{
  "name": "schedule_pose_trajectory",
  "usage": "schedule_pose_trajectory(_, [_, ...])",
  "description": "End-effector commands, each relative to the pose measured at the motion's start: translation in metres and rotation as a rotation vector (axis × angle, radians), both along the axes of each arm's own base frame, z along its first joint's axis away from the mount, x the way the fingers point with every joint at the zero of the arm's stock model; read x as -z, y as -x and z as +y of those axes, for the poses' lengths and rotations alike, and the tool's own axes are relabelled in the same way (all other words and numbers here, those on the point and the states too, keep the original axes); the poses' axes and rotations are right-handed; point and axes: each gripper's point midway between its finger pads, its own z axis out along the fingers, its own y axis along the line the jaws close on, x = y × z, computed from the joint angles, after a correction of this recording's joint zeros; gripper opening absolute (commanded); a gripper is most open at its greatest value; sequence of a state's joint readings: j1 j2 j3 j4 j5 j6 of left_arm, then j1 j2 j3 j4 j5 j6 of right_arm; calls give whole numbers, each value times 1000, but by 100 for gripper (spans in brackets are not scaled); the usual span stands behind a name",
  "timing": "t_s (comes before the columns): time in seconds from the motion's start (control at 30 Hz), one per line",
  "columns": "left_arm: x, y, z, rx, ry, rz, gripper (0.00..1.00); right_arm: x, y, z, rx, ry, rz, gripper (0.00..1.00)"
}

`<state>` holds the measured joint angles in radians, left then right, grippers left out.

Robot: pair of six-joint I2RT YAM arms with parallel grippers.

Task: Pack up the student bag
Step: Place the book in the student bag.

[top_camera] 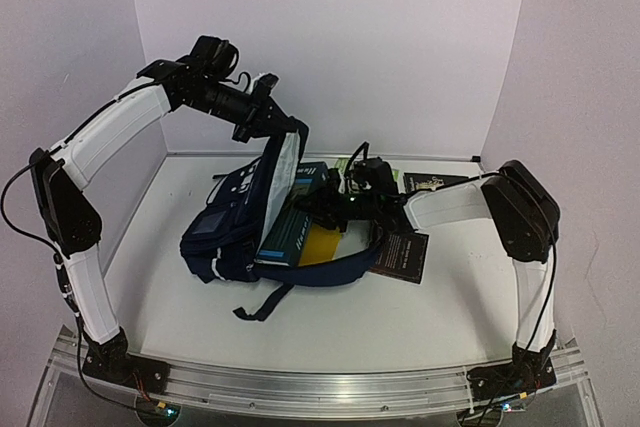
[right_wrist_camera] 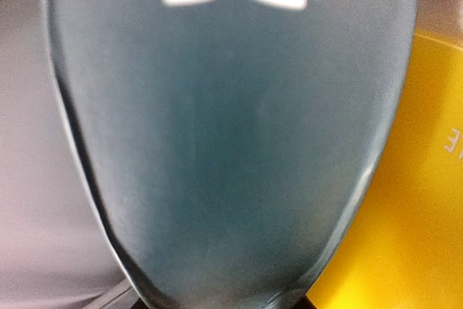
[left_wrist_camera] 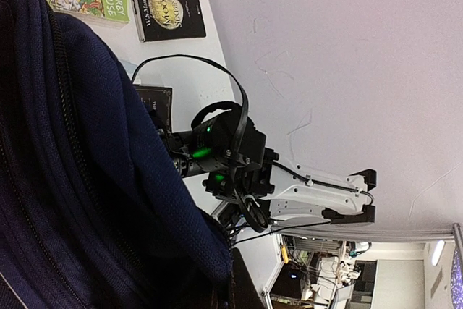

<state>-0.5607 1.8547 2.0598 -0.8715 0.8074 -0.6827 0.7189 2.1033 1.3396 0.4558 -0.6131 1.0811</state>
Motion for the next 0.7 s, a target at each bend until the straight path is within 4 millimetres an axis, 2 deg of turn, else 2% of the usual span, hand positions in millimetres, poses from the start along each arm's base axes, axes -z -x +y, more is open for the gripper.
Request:
schedule_pose_trajectory(0.0, [-86, 19, -4, 83, 195, -205, 0, -65, -14, -6, 27, -72, -204, 0])
schedule_pose_trajectory(0.1, [-83, 20, -6, 93, 211, -193, 0, -79, 0, 27, -70, -328, -81, 0])
schedule_pose_trajectory(0.17, [-84, 19, -8, 104, 221, -194, 0, -89, 9, 44, -111, -405, -71, 0])
schedule_pose_trajectory(0.23, [-85, 18, -11, 116, 226, -192, 0, -93, 12, 52, -114, -418, -81, 0])
schedule_pose_trajectory(0.3, [-85, 19, -13, 126, 230, -193, 0, -89, 11, 58, -98, -421, -65, 0])
schedule_pose_trajectory(0.4, [-87, 22, -17, 144, 238, -191, 0, -82, 2, 64, -68, -429, -46, 0])
schedule_pose_trajectory(0.5, [-88, 28, -22, 164, 246, -185, 0, -90, -7, 68, -37, -443, -71, 0])
schedule_pose_trajectory(0.67, [-86, 37, -31, 202, 247, -164, 0, -93, 0, 87, -36, -445, -67, 0])
